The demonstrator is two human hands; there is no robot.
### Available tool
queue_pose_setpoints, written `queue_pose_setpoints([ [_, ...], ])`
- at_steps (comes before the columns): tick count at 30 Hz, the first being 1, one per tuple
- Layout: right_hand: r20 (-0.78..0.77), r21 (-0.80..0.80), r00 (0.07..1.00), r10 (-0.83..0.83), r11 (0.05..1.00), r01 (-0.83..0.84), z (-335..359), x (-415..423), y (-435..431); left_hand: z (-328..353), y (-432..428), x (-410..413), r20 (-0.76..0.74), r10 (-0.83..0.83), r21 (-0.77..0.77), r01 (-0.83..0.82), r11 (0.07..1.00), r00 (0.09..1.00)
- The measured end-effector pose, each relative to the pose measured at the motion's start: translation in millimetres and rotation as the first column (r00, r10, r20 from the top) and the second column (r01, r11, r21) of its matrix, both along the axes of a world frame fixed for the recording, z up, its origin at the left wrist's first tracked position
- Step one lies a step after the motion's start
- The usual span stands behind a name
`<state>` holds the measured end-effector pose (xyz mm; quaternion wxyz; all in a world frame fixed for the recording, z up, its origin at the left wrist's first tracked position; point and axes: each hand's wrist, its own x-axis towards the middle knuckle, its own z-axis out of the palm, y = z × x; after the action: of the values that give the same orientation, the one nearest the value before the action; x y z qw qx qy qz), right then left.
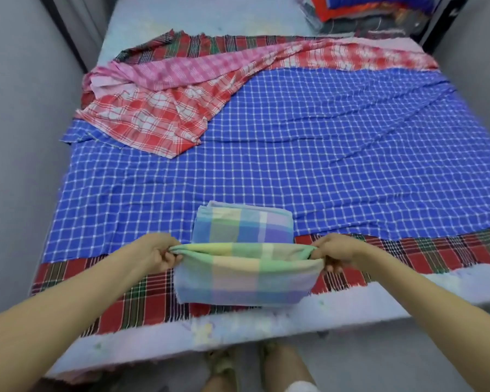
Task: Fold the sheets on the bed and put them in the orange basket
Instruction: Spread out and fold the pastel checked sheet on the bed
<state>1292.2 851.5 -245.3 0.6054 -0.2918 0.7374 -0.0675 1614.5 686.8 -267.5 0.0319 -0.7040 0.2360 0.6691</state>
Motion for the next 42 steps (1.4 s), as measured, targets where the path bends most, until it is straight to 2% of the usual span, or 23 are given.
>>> queue_pose_setpoints([
  [3,-0.062,0.034,0.971,-0.231,0.972,0.234,-33.5,-23.2,-41.5,-25.4,-41.8,-31.5,0.002,0.043,-0.15,-0.042,0.988,0.999],
  [6,-0.083,0.07,0.927,-0.366,0.926,0.372,-73.6,-44.3,-80.8,-55.4,-72.5,-61.3,-0.025,0.093,-0.299,-0.096,0.949,0.995],
  [10,-0.049,0.021,0.867,-0.495,0.868,0.497,-122.5,-48.2,-111.3,-104.3,-75.4,-68.5,-0.003,-0.162,-0.345,0.151,0.926,0.987],
  [12,-0.009,-0.024,0.909,-0.418,0.908,0.417,-137.3,-40.6,-111.7,-134.1,-70.7,-55.8,0.093,-0.272,-0.389,0.287,0.875,0.958],
  [14,0.045,-0.142,0.934,-0.355,0.923,0.357,-150.7,-32.6,-105.1,-147.5,-64.0,-53.7,0.192,-0.309,-0.454,0.364,0.813,0.931],
  [16,-0.01,-0.378,0.916,-0.402,0.85,0.368,-156.8,-22.7,-94.1,-140.0,-58.0,-61.1,0.278,-0.295,-0.557,0.404,0.726,0.914],
  [18,-0.092,-0.62,0.879,-0.468,0.717,0.317,-154.8,-17.9,-89.2,-133.6,-56.9,-67.5,0.219,-0.219,-0.675,0.309,0.67,0.951],
  [20,-0.15,-0.719,0.808,-0.57,0.624,0.306,-151.9,-20.8,-99.5,-132.1,-65.9,-76.9,0.134,-0.101,-0.732,0.168,0.661,0.986],
  [21,-0.195,-0.723,0.774,-0.602,0.622,0.301,-158.4,-26.0,-109.8,-136.0,-72.9,-83.7,0.122,-0.058,-0.721,0.129,0.681,0.991],
  [22,-0.257,-0.701,0.756,-0.602,0.654,0.283,-168.7,-30.3,-121.9,-144.6,-80.0,-89.2,0.126,-0.037,-0.703,0.115,0.701,0.991],
  [23,-0.355,-0.637,0.761,-0.543,0.737,0.228,-181.1,-31.8,-134.2,-156.0,-88.1,-95.0,0.15,-0.032,-0.678,0.126,0.724,0.988],
  [25,-0.609,-0.416,0.739,-0.288,0.909,0.012,-215.0,-31.1,-149.4,-189.1,-98.7,-102.2,0.274,-0.02,-0.58,0.182,0.794,0.962],
  [26,-0.69,-0.326,0.696,-0.197,0.944,-0.056,-231.4,-30.4,-154.7,-205.5,-103.8,-104.6,0.355,-0.029,-0.518,0.223,0.826,0.934],
  [29,-0.819,-0.185,0.571,-0.054,0.967,-0.175,-243.8,-30.9,-162.1,-213.5,-109.3,-114.3,0.61,-0.08,-0.42,0.407,0.811,0.788],
  [30,-0.834,-0.195,0.549,-0.057,0.961,-0.197,-238.8,-33.4,-159.3,-209.7,-106.3,-113.4,0.637,-0.084,-0.422,0.438,0.794,0.766],
  [31,-0.841,-0.246,0.53,-0.107,0.948,-0.2,-233.6,-35.1,-151.7,-206.0,-99.6,-107.8,0.617,-0.066,-0.446,0.417,0.792,0.784],
  [32,-0.827,-0.323,0.529,-0.188,0.93,-0.174,-230.2,-37.6,-139.9,-201.3,-91.3,-99.7,0.576,-0.047,-0.465,0.374,0.803,0.816],
  [34,-0.649,-0.38,0.695,-0.31,0.923,0.057,-220.9,-37.1,-109.0,-196.0,-64.7,-77.3,0.498,-0.05,-0.434,0.298,0.85,0.866],
  [36,-0.369,-0.249,0.856,-0.361,0.926,0.283,-213.4,-30.7,-76.6,-190.7,-31.9,-56.8,0.449,-0.127,-0.324,0.294,0.899,0.884],
  [37,-0.28,-0.183,0.881,-0.382,0.922,0.341,-210.9,-25.1,-64.5,-188.2,-17.1,-47.1,0.425,-0.149,-0.253,0.275,0.928,0.893],
  [39,-0.223,-0.136,0.865,-0.45,0.893,0.429,-211.8,-17.7,-55.3,-188.4,-3.0,-41.0,0.37,-0.141,-0.167,0.215,0.962,0.918],
  [42,-0.109,-0.164,0.793,-0.6,0.798,0.581,-209.8,-5.0,-63.9,-187.1,-2.2,-43.1,0.291,-0.047,-0.18,0.103,0.978,0.956],
])
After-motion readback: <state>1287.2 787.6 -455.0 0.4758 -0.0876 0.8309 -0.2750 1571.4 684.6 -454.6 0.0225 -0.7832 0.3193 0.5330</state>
